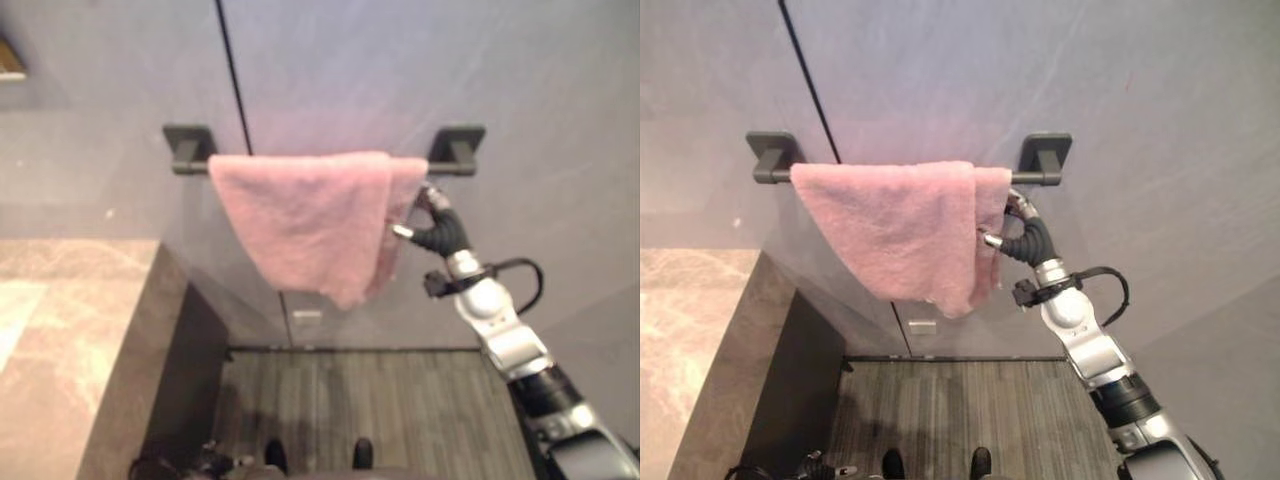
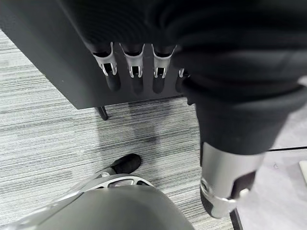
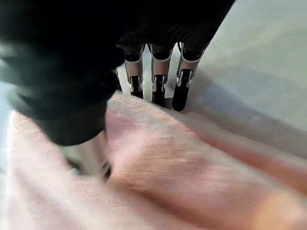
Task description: Put brush and paste in cup on sink, flatten towel.
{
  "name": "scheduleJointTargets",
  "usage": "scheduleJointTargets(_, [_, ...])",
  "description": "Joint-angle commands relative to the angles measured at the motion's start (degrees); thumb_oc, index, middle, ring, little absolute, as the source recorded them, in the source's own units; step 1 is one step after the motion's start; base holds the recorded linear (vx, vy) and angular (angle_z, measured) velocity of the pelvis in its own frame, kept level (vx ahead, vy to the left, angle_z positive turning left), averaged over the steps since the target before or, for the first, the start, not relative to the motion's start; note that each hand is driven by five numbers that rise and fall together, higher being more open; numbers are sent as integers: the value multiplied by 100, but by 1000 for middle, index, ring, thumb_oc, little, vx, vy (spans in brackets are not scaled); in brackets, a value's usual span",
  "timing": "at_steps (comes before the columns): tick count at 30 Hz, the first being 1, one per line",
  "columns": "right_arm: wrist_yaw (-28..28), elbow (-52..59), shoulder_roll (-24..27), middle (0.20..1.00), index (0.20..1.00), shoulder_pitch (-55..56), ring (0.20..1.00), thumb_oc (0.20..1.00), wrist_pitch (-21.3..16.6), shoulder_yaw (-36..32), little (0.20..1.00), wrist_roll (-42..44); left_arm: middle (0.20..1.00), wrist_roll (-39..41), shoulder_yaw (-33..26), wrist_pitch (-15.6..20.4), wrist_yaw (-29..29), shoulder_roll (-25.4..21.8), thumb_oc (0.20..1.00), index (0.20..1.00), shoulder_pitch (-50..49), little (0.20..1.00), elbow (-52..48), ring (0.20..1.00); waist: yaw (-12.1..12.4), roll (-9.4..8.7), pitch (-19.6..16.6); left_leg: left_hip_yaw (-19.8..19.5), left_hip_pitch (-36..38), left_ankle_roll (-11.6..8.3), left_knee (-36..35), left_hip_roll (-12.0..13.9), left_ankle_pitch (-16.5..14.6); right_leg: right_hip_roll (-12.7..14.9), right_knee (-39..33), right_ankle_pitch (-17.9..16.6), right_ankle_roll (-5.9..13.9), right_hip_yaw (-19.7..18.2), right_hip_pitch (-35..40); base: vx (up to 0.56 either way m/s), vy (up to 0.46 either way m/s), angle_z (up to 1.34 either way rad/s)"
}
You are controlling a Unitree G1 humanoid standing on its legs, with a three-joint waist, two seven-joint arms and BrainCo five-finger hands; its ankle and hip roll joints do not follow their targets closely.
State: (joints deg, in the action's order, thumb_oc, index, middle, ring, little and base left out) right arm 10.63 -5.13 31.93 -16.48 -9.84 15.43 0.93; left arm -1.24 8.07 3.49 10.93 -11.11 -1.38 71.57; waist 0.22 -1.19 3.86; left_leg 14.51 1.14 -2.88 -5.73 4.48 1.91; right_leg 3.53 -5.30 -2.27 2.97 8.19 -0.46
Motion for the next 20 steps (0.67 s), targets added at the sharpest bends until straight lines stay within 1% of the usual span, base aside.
scheduleJointTargets(1, [214, -908, -106, 1000, 1000, 514, 1000, 1000, 21, -451, 1000, -174, 1000, -101, 77, 140, -109, 32, 1000, 1000, 166, 1000, 445, 1000, -16, -68, -129, 15, 192, 16, 73, 113, -395, 343, 30, -9, 299, 293, 117, -17, -21, 4])
scheduleJointTargets(3, [311, -1431, -153, 1000, 1000, 824, 1000, 1000, 64, -612, 1000, -382, 1000, -84, 46, 166, -154, 29, 1000, 1000, 122, 1000, 410, 1000, -61, -23, -151, 5, 230, 14, 73, 114, -400, 344, 30, 4, 300, 306, 168, -13, -18, 7])
scheduleJointTargets(5, [453, -2495, -324, 1000, 1000, 922, 1000, 1000, 116, -732, 1000, -267, 1000, 23, 54, 195, -180, 41, 1000, 1000, 109, 1000, 395, 1000, -101, 20, -177, -3, 264, 18, 73, 111, -401, 345, 30, 7, 301, 319, 206, -7, -8, 2])
scheduleJointTargets(7, [582, -3571, -342, 1000, 1000, 941, 1000, 1000, 216, -680, 1000, -570, 1000, 69, 99, 220, -225, 34, 1000, 1000, 128, 1000, 372, 1000, -131, 63, -201, -1, 303, 13, 73, 111, -410, 340, 30, 26, 295, 307, 247, 0, 0, 0])
scheduleJointTargets(8, [584, -3578, -343, 1000, 1000, 935, 1000, 1000, 212, -677, 1000, -569, 1000, 69, 97, 220, -225, 33, 1000, 1000, 130, 1000, 372, 1000, -133, 61, -207, -1, 291, 14, 73, 109, -405, 342, 30, 22, 295, 306, 236, -19, -16, -5])
scheduleJointTargets(10, [499, -4926, -482, 1000, 1000, 857, 1000, 1000, 336, -591, 1000, -506, 1000, 135, 156, 236, -250, 24, 1000, 1000, 162, 1000, 403, 1000, -154, 86, -233, -2, 317, 6, 73, 113, -404, 338, 30, 25, 287, 304, 269, -28, -28, -6])
scheduleJointTargets(11, [289, -5883, -633, 1000, 1000, 783, 1000, 1000, 482, -458, 1000, -427, 1000, 184, 221, 220, -311, 28, 1000, 1000, 213, 1000, 489, 1000, -158, 106, -261, 7, 345, -3, 73, 117, -410, 336, 30, 36, 283, 311, 298, -31, -35, -2])
scheduleJointTargets(13, [87, -6497, -806, 1000, 1000, 823, 1000, 1000, 531, -415, 1000, -383, 1000, 183, 256, 201, -350, 66, 1000, 1000, 237, 1000, 574, 1000, -171, 114, -281, 9, 365, -9, 73, 119, -409, 330, 30, 40, 275, 293, 307, -25, -32, 1])
scheduleJointTargets(15, [-138, -7196, -1009, 1000, 1000, 941, 1000, 1000, 695, -457, 1000, -339, 1000, 185, 304, 179, -432, 161, 1000, 1000, 247, 1000, 685, 1000, -181, 119, -306, 18, 373, -13, 73, 121, -414, 325, 30, 43, 274, 284, 303, -24, -28, -3])
scheduleJointTargets(16, [-138, -7197, -1010, 1000, 1000, 940, 1000, 1000, 694, -457, 1000, -338, 1000, 185, 304, 179, -432, 160, 1000, 1000, 248, 1000, 685, 1000, -181, 117, -315, 19, 362, -12, 73, 119, -411, 326, 30, 41, 274, 284, 292, -9, -29, -6])
scheduleJointTargets(18, [-336, -7732, -1244, 1000, 1000, 1056, 1000, 1000, 853, -537, 1000, -247, 1000, 135, 353, 131, -505, 238, 1000, 1000, 247, 1000, 796, 1000, -183, 110, -355, 14, 395, -10, 73, 122, -416, 322, 30, 52, 259, 291, 324, -1, -18, 1])
scheduleJointTargets(20, [-431, -7770, -1391, 1000, 1000, 1175, 1000, 1000, 858, -508, 1000, -211, 1000, 130, 355, 96, -536, 323, 1000, 1000, 240, 1000, 854, 1000, -195, 101, -402, 11, 388, -7, 73, 119, -411, 321, 30, 50, 252, 287, 312, 0, 0, 0])
